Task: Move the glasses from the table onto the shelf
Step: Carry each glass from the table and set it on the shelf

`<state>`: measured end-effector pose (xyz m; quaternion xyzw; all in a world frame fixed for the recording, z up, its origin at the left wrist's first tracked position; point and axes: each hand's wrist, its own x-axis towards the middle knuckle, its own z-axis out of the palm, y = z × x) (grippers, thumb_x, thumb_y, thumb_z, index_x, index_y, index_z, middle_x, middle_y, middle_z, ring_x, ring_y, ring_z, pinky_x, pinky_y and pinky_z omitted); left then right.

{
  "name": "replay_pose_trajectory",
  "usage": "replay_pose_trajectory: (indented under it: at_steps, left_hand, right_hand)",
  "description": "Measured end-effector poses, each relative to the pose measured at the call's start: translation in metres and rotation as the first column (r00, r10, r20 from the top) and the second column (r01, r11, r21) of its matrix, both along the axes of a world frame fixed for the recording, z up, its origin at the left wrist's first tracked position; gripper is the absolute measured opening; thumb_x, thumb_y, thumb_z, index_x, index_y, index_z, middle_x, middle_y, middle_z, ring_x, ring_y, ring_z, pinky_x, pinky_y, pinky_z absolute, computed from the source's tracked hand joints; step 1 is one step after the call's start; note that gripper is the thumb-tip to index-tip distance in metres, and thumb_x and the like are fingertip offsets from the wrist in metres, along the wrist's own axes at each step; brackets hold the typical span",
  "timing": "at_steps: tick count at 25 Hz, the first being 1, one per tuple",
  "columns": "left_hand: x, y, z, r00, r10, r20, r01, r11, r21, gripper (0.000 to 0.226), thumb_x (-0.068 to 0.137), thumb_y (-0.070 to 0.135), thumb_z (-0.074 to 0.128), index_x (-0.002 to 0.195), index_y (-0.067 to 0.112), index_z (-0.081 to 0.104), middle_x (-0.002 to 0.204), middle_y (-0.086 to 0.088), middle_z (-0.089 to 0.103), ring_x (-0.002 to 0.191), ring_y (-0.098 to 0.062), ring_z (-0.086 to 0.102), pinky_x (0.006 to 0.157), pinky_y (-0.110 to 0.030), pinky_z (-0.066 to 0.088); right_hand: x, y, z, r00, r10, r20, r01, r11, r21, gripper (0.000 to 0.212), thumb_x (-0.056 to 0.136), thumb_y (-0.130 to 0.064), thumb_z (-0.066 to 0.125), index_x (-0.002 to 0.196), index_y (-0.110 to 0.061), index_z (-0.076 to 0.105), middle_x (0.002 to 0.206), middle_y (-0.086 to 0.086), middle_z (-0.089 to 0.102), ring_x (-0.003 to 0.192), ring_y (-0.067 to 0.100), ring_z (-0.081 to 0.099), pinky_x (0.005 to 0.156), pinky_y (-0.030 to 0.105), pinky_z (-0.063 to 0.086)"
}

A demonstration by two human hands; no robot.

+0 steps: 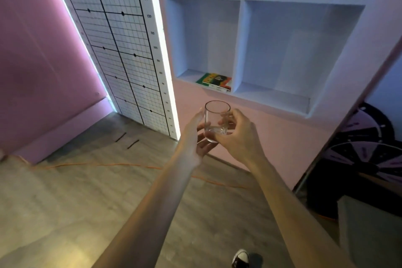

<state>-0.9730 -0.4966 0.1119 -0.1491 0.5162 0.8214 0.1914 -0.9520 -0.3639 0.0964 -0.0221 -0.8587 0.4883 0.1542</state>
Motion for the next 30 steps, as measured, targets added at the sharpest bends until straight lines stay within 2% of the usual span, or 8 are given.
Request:
replay_pose_trajectory:
  at_steps: [4,7,11,18,21,24,27,30]
  left_hand:
    - [-0.074,0.004,0.017,0.996,0.063,-0.061,-0.064,0.998,-0.017,0.056,0.085,0.051,0.072,0.116,0.004,0.067,0.106,-0.016,0.07,0.086,-0.028,0.071,0.071,-0.038,0.059]
    - [-0.135,0.015,0.043,0.987,0.122,-0.101,-0.125,0.992,-0.025,0.053,0.086,0.049,0.072,0.11,0.002,0.068,0.096,-0.014,0.072,0.083,-0.027,0.072,0.076,-0.04,0.062]
    - [-0.204,0.028,0.068,0.973,0.177,-0.146,-0.18,0.984,-0.006,0.05,0.085,0.05,0.072,0.106,0.005,0.068,0.091,-0.011,0.07,0.08,-0.025,0.07,0.073,-0.037,0.062]
    - [-0.297,0.028,0.094,0.945,0.247,-0.214,-0.253,0.967,-0.001,0.049,0.088,0.049,0.069,0.112,0.005,0.066,0.102,-0.011,0.066,0.082,-0.026,0.069,0.061,-0.032,0.062]
    - [-0.344,0.021,0.104,0.922,0.236,-0.306,-0.26,0.965,-0.041,0.045,0.09,0.05,0.067,0.105,0.008,0.069,0.089,-0.006,0.067,0.073,-0.02,0.071,0.065,-0.033,0.062]
    - [-0.4,0.008,0.129,0.906,0.158,-0.393,-0.203,0.976,-0.075,0.047,0.09,0.053,0.065,0.102,0.008,0.068,0.086,-0.007,0.07,0.068,-0.018,0.073,0.07,-0.034,0.062]
    - [-0.451,-0.006,0.168,0.889,0.097,-0.447,-0.124,0.992,-0.031,0.045,0.092,0.048,0.066,0.108,0.007,0.066,0.092,-0.009,0.067,0.075,-0.022,0.071,0.076,-0.039,0.064]
    - [-0.508,-0.02,0.201,0.874,0.032,-0.484,-0.031,0.999,0.011,0.033,0.094,0.037,0.067,0.106,0.007,0.066,0.075,-0.005,0.07,0.066,-0.022,0.068,0.077,-0.041,0.063]
  right_hand:
    - [-0.083,0.008,0.016,0.996,0.086,-0.034,-0.087,0.996,-0.018,0.059,0.074,-0.047,0.088,0.122,-0.028,0.059,0.104,-0.016,0.066,0.095,0.001,0.064,0.074,0.01,0.047]
    - [-0.151,0.021,0.042,0.988,0.147,-0.045,-0.148,0.989,-0.022,0.055,0.075,-0.048,0.087,0.118,-0.034,0.056,0.102,-0.019,0.064,0.091,-0.002,0.062,0.073,0.012,0.047]
    - [-0.229,0.035,0.069,0.97,0.223,-0.099,-0.223,0.975,0.013,0.059,0.075,-0.046,0.088,0.124,-0.028,0.06,0.104,-0.014,0.067,0.091,-0.002,0.064,0.072,0.012,0.048]
    - [-0.332,0.031,0.097,0.955,0.26,-0.14,-0.258,0.965,0.034,0.061,0.075,-0.049,0.087,0.125,-0.026,0.061,0.099,-0.018,0.066,0.087,-0.002,0.064,0.075,0.015,0.052]
    - [-0.375,0.023,0.112,0.963,0.218,-0.158,-0.214,0.976,0.045,0.064,0.077,-0.047,0.086,0.13,-0.023,0.059,0.101,-0.015,0.066,0.088,0.001,0.064,0.082,0.02,0.055]
    - [-0.422,0.011,0.141,0.962,0.141,-0.236,-0.134,0.99,0.044,0.07,0.076,-0.05,0.086,0.132,-0.02,0.056,0.1,-0.015,0.065,0.087,-0.001,0.064,0.077,0.014,0.051]
    - [-0.465,-0.004,0.176,0.955,0.041,-0.293,-0.028,0.998,0.047,0.065,0.073,-0.053,0.087,0.121,-0.019,0.06,0.097,-0.014,0.068,0.087,0.0,0.067,0.073,0.014,0.052]
    - [-0.517,-0.02,0.209,0.937,-0.106,-0.333,0.113,0.994,0.002,0.061,0.067,-0.054,0.091,0.108,-0.018,0.065,0.095,-0.006,0.075,0.086,0.01,0.073,0.074,0.023,0.058]
